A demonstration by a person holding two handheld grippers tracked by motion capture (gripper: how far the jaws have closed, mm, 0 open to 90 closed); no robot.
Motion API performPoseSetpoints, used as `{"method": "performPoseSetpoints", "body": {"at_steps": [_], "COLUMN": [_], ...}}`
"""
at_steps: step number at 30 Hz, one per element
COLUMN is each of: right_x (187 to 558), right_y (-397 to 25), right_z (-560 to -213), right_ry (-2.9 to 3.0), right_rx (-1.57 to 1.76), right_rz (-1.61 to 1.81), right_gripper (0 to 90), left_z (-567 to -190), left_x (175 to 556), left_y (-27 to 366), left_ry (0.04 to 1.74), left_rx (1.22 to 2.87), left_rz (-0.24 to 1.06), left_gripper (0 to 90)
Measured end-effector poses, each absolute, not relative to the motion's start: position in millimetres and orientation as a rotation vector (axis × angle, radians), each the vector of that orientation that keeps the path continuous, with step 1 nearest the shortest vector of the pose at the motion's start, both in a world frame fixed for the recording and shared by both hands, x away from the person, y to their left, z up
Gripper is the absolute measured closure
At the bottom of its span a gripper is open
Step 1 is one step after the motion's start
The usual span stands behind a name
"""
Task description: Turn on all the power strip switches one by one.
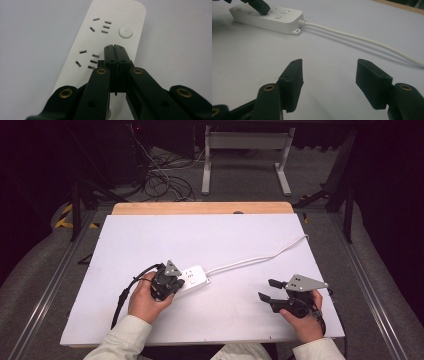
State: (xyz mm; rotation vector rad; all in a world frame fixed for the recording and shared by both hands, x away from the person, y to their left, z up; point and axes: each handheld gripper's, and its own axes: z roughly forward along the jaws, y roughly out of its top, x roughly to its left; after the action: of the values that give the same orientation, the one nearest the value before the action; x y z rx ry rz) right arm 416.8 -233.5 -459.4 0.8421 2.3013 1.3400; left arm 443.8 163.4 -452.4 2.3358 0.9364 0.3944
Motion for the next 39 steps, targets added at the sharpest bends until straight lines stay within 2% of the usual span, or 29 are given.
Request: {"method": "performPoseSetpoints", "body": {"at_steps": [11, 13, 16, 24, 39], "right_x": [416.5, 416.3, 416.1, 415.8, 416.8], "right_y": [-233.6, -233.8, -234.8, -234.2, -233.2], "right_z": [-459.4, -459.0, -458.5, -458.3, -459.5], "right_ry": [2.299, 2.3, 2.294, 2.294, 2.305], "right_rx": [0.843, 0.84, 0.838, 0.836, 0.838], "right_rz": [1.34, 1.344, 1.349, 1.348, 1.339], "right_gripper": [39.3, 39.3, 39.3, 39.3, 39.3], "left_z": [-453.2, -452.1, -440.1, -437.0, -443.0], "left_x": [443.9, 440.3, 437.1, 431.9, 443.7], "left_y": [166.1, 167.0, 173.1, 163.7, 137.4], "left_ry": [0.941, 0.902, 0.901, 0.868, 0.855], "left_rx": [2.322, 2.289, 2.223, 2.267, 2.287], "left_rz": [0.379, 0.417, 0.364, 0.415, 0.409], "left_gripper": [90.0, 90.0, 90.0, 90.0, 90.0]}}
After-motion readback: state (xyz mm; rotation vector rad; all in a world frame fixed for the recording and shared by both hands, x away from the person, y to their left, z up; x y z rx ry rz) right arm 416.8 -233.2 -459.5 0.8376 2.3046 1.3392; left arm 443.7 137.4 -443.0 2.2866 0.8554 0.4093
